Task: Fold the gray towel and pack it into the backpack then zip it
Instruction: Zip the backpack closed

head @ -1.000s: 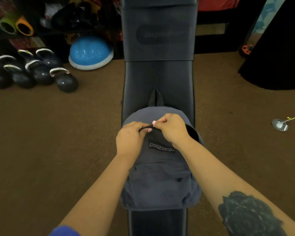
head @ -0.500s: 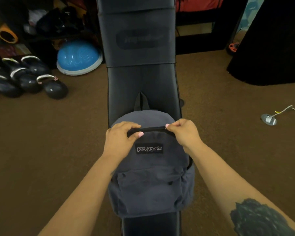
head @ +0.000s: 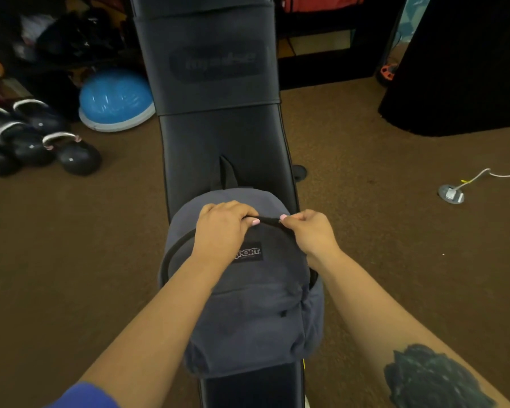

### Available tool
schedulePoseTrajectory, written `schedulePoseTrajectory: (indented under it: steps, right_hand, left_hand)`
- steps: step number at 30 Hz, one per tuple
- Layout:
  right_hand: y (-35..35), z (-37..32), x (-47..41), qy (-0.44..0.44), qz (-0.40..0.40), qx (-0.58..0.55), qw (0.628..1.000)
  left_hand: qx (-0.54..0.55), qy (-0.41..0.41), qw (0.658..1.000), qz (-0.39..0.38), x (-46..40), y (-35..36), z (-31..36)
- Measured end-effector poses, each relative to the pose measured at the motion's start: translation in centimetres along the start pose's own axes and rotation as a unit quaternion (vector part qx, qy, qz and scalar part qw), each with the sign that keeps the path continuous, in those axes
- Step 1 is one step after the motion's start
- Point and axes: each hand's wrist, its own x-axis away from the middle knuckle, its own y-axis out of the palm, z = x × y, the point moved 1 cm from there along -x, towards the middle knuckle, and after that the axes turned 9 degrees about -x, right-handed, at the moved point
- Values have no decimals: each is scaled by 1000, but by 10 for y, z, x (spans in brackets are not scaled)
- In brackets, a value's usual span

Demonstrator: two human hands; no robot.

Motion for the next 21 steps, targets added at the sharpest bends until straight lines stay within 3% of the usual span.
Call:
schedulePoseTrajectory:
  steps: [14, 21]
  right_hand:
    - [-46, 47, -12, 145, 13, -78, 986]
    - [-53, 79, -10, 200, 57, -107, 972]
  left_hand:
    - [49, -42, 998, 5, 0, 4, 5]
    - [57, -42, 997, 15, 0, 6, 4]
